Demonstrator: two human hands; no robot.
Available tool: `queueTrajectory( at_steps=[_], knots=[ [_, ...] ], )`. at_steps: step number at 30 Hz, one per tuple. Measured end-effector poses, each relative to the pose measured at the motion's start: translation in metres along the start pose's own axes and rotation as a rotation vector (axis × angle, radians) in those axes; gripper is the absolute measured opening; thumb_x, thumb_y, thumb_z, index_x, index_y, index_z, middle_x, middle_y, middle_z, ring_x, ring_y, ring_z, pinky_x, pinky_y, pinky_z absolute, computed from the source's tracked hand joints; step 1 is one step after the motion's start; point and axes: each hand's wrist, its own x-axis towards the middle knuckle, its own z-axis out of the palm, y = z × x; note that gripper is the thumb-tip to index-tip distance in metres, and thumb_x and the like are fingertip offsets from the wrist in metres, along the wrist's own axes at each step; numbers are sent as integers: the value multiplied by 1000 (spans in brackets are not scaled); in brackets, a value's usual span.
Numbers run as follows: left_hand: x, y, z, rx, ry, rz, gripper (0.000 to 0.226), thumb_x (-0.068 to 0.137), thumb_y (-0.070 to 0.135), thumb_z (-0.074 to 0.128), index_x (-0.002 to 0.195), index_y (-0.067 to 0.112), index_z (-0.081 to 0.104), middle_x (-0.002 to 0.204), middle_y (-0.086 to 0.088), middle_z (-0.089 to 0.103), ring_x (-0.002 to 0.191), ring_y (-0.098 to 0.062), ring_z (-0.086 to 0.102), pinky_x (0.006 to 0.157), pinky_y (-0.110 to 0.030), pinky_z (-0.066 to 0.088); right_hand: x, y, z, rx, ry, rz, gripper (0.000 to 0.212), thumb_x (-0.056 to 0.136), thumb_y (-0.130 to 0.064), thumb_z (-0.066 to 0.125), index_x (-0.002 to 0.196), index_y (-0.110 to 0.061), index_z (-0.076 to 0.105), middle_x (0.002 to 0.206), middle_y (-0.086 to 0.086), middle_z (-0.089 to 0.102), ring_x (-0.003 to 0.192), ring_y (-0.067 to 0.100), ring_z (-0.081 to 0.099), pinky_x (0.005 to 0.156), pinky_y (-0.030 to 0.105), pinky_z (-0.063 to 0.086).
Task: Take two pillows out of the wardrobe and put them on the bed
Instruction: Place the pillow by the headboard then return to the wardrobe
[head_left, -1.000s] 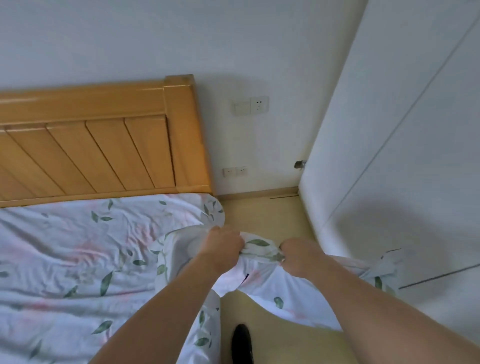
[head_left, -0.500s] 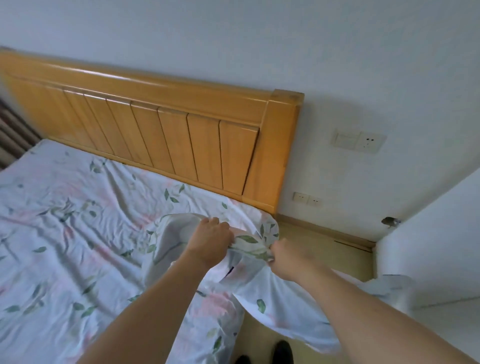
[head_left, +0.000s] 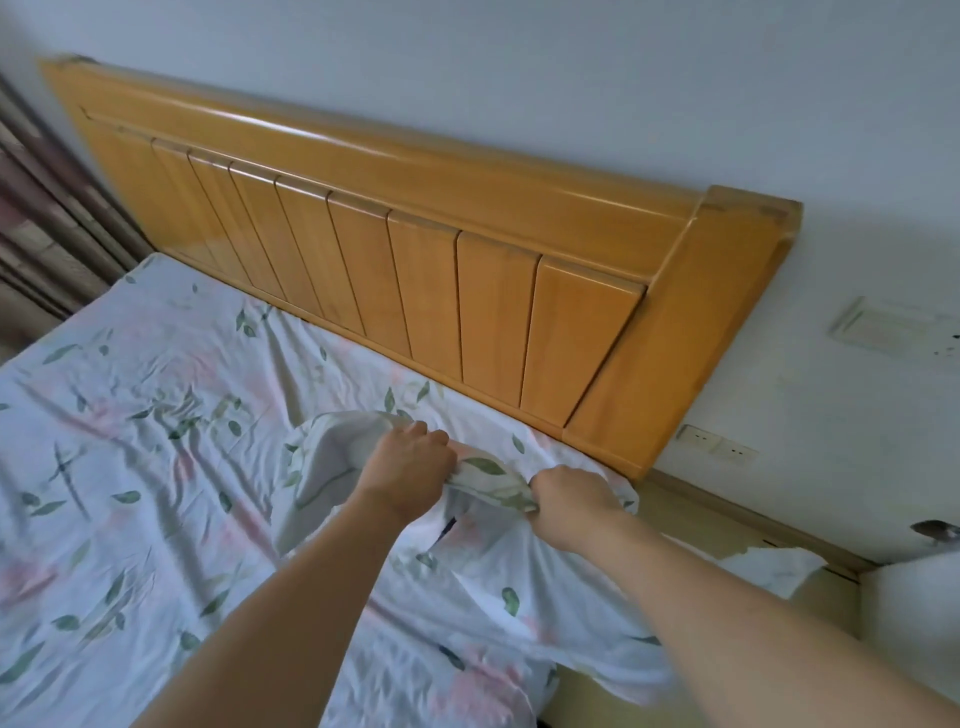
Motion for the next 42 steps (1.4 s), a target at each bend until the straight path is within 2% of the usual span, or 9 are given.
queueTrajectory(
  at_steps=[5, 15, 21, 25, 29, 34, 37, 40, 42],
  knots=[
    [46, -59, 13, -66, 65, -57, 31, 93, 14, 43, 112, 24, 65, 112, 2, 57, 112, -22, 50, 69, -30, 44, 65, -26, -28, -75, 96, 1, 24, 84, -12, 51, 64, -19, 40, 68, -2, 46, 70, 25, 51, 51, 25, 30],
    [106, -146, 101, -174, 290, -196, 27, 86, 15, 51, 101, 26, 71, 98, 7, 61, 98, -22, 54, 56, -30, 42, 162, -87, -19, -279, 300, -28, 25, 90, 0, 47, 99, -16, 65, 100, 3, 68, 95, 26, 65, 71, 31, 42],
    [100, -122, 216, -189, 67, -301, 32, 86, 22, 50, 108, 31, 70, 111, 6, 63, 106, -25, 56, 94, -37, 41, 204, -96, 85, -235, 116, -47, 29, 92, 3, 43, 104, -9, 67, 108, 10, 69, 104, 29, 66, 84, 34, 48],
    [83, -106, 273, -321, 63, -543, 39, 83, 35, 56, 121, 33, 62, 132, 0, 50, 124, -28, 44, 107, -47, 29, 214, -106, 141, -195, 52, -54, 30, 91, 0, 42, 110, -4, 65, 112, 16, 68, 108, 33, 63, 89, 38, 48],
    [71, -99, 299, -865, 114, -1101, 88, 73, 27, 59, 147, 33, 14, 157, -4, 12, 142, -31, 17, 111, -47, 25, 224, -113, 177, -224, 32, -46, 33, 91, 1, 40, 115, -3, 62, 116, 17, 65, 112, 34, 59, 92, 41, 47],
    [81, -97, 313, -2044, 426, -1639, 82, 88, 11, 53, 150, 40, 7, 133, -7, 50, 103, -28, 58, 90, -39, 48, 229, -113, 201, -226, 40, -66, 34, 89, -8, 46, 122, -6, 53, 125, 13, 56, 117, 31, 51, 92, 42, 46],
    [83, -100, 325, -2562, 572, -1488, 76, 80, 6, 49, 146, 37, 28, 84, -3, 59, 66, -18, 56, 61, -30, 49, 231, -114, 209, -188, 25, -65, 41, 87, -25, 55, 125, -11, 46, 127, 10, 49, 118, 30, 46, 92, 43, 43],
    [79, -119, 329, -2686, 567, -1320, 56, 69, 16, 55, 124, 21, 54, 80, 1, 56, 57, -14, 51, 45, -22, 37, 233, -107, 215, -175, -28, -58, 57, 81, -59, 50, 121, -18, 43, 124, 4, 44, 118, 27, 43, 95, 45, 38],
    [76, -127, 327, -2786, 631, -1205, 31, 78, 20, 57, 109, 20, 64, 90, 0, 64, 67, -15, 62, 56, -26, 48, 232, -101, 216, -103, -86, -38, 78, 69, -80, 27, 118, -22, 43, 125, 1, 41, 120, 25, 39, 98, 46, 35]
  ],
)
